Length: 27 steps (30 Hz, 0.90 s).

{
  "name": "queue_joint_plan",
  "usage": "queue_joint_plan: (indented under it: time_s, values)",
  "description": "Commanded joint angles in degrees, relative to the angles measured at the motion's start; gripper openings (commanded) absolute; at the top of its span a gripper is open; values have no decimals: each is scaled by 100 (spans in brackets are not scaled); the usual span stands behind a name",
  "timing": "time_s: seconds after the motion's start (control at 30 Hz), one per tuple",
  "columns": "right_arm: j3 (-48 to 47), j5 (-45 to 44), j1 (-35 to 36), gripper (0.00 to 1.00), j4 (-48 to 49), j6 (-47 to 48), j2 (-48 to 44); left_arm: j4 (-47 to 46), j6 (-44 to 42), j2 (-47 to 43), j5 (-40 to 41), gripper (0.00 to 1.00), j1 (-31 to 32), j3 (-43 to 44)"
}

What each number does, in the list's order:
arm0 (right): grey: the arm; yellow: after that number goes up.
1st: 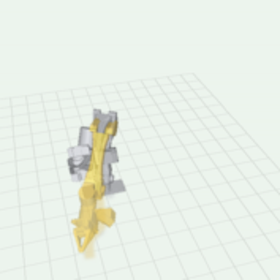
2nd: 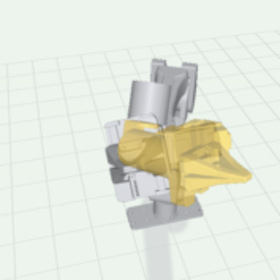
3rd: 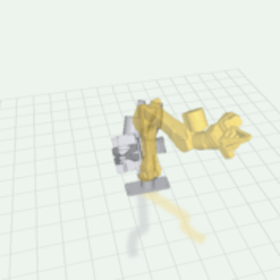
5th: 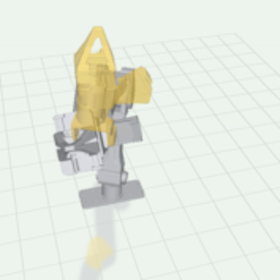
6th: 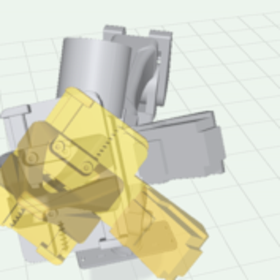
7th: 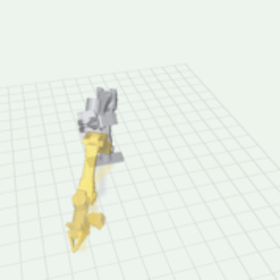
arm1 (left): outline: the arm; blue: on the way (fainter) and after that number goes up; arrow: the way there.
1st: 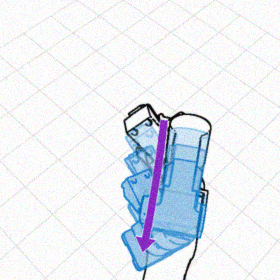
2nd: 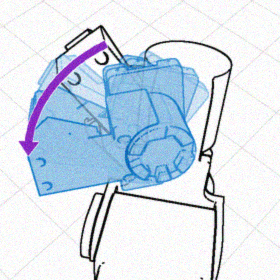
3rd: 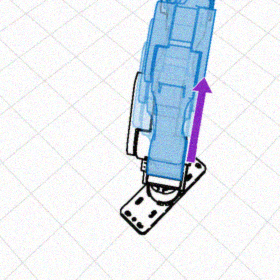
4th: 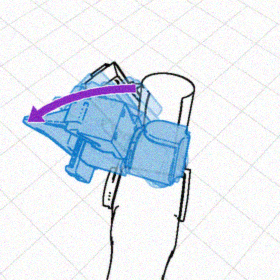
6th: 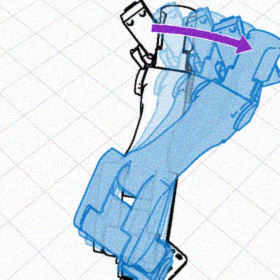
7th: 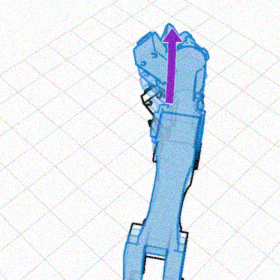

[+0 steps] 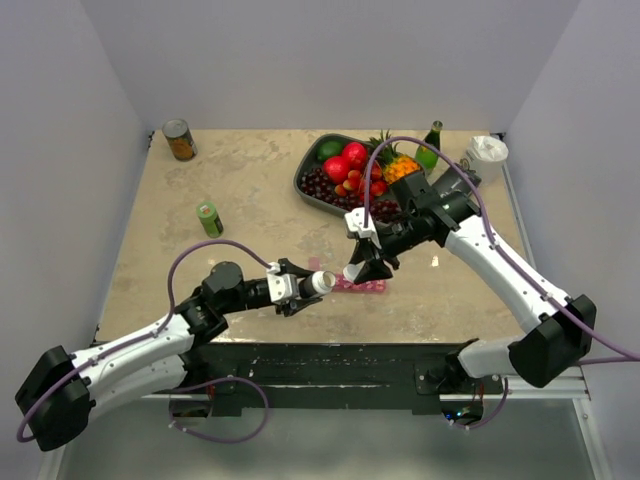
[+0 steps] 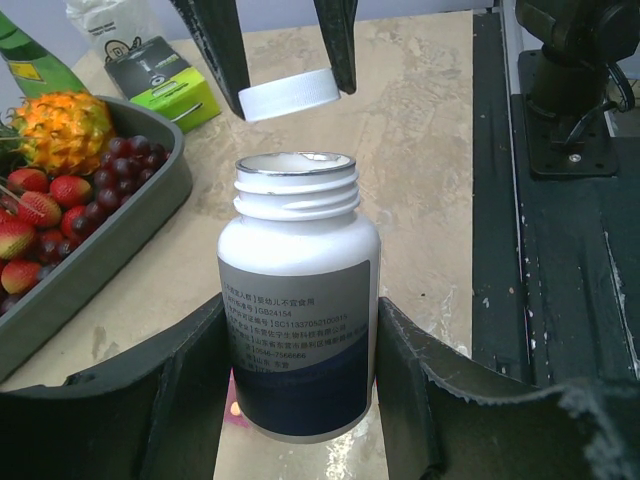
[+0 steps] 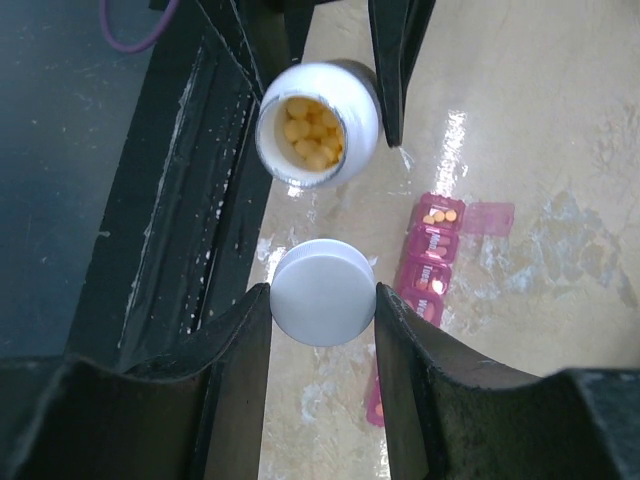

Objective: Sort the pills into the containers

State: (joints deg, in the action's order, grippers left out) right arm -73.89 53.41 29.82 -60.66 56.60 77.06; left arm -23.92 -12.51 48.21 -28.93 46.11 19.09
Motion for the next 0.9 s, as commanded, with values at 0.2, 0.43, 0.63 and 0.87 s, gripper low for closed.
queue_joint_plan:
  time_s: [0.2,0.43,0.63,0.87]
  values:
    - [-627,205,498,9,-130,-140,231,-816,205,461,238,0,197,428]
    - [-724,276,656,9,-51,-228,336,-886,276,664,247,0,250,516]
    - [-715,161,727,9,98,-351,371,-983,337,743,273,0,276,543]
    - [-838,-14,727,9,213,-439,380,-1000,399,699,300,0,302,490]
